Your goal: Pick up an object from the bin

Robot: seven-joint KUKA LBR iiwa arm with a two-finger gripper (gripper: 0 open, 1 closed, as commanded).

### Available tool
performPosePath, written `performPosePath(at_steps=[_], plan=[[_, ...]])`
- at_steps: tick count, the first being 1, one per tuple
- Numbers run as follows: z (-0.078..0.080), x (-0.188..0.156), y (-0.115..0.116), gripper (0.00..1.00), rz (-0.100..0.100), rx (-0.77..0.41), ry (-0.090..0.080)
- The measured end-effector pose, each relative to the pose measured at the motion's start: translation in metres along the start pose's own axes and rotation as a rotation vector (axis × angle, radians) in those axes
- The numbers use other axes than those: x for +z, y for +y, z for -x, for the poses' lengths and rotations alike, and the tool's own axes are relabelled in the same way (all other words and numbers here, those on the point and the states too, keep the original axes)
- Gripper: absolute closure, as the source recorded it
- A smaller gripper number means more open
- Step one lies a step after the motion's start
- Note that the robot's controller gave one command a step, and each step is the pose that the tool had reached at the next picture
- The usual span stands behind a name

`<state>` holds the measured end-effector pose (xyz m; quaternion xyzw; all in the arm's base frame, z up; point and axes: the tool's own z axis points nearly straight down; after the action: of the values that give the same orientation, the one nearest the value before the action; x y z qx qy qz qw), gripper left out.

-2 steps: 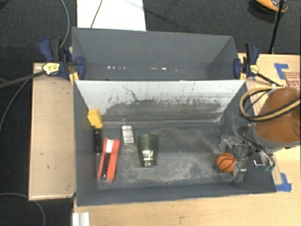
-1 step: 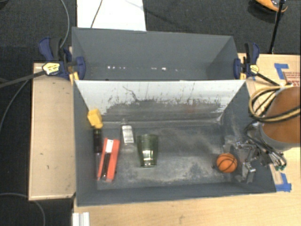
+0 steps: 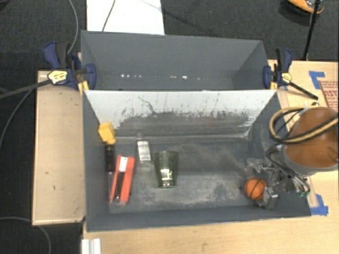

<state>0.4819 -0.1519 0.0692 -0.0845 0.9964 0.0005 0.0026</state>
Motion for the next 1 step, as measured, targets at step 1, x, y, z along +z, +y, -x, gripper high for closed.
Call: performPosePath(at_steps=[1], plan=[[0.0012,-0.0015,0.0039,1.00,-0.001,-0.310,-0.005]])
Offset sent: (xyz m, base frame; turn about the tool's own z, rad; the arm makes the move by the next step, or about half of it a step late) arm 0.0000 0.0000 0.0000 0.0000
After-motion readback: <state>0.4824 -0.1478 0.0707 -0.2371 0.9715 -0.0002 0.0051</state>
